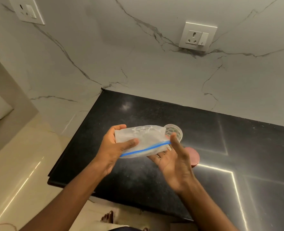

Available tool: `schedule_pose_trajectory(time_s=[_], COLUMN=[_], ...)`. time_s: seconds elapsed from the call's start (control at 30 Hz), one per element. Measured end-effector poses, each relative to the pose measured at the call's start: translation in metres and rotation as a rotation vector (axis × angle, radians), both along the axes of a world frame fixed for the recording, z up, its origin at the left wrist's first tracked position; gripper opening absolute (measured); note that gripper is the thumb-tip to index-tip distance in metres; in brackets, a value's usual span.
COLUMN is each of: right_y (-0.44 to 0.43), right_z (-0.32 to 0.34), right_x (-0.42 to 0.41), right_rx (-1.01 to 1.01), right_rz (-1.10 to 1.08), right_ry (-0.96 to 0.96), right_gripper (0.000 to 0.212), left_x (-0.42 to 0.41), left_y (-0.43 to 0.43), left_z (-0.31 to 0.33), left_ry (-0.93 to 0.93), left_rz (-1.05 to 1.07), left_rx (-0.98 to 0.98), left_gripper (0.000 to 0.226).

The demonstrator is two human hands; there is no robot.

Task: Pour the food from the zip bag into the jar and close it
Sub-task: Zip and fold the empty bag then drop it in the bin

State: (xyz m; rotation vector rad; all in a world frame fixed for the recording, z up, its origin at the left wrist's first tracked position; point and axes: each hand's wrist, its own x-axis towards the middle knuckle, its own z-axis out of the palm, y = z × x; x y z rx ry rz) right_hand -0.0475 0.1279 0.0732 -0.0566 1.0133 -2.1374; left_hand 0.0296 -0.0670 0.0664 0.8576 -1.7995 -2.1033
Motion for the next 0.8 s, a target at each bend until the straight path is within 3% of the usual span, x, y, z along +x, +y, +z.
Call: schedule_pose_trajectory(time_s=[0.07, 0.13, 0.27, 0.4, 0.47, 0.53, 0.63, 0.73, 0.8], right_y=[-0.006, -0.013, -0.037, -0.062, -0.073, -0.082, -0.101, -0.125, -0.148], right_z=[-0.004, -0.005, -0.010, -0.026, -0.032, -0.038, -0.049, -0.059, -0.060], right_x=[0.008, 0.015, 0.024, 0.012, 0.008, 0.008, 0.013, 0.024, 0.043], right_rx=[-0.047, -0.045, 0.117, 0.313, 0.427, 0.567, 0.647, 0.656, 0.603], right_rz=[-0.040, -0.044, 0.034, -0.132, -0.192, -0.207, -0.144, -0.060, 0.013], right_ry=[-0.071, -0.092, 0.033, 0.041, 0.333, 0.786, 1.299, 1.504, 1.482], right_gripper=[0.097, 0.101, 0.074, 0.058, 0.043, 0.035, 0.050, 0.077, 0.076], left_x=[0.008, 0.015, 0.029, 0.040, 0.045, 0.047, 0.043, 0.039, 0.038], left_y=[0.012, 0.021, 0.034, 0.028, 0.019, 0.010, -0.009, -0.033, -0.056], left_z=[-0.006, -0.011, -0.022, -0.020, -0.016, -0.012, -0.013, -0.020, -0.024], left_ry=[0.024, 0.054, 0.073, 0.033, 0.007, -0.017, -0.046, -0.099, -0.099], left_rz=[0.089, 0.168, 0.231, 0.282, 0.293, 0.303, 0.359, 0.381, 0.337], left_rx=[0.003, 0.035, 0.097, 0.259, 0.347, 0.371, 0.277, 0.040, -0.093], left_gripper=[0.082, 0.087, 0.084, 0.069, 0.063, 0.051, 0.026, 0.010, 0.011])
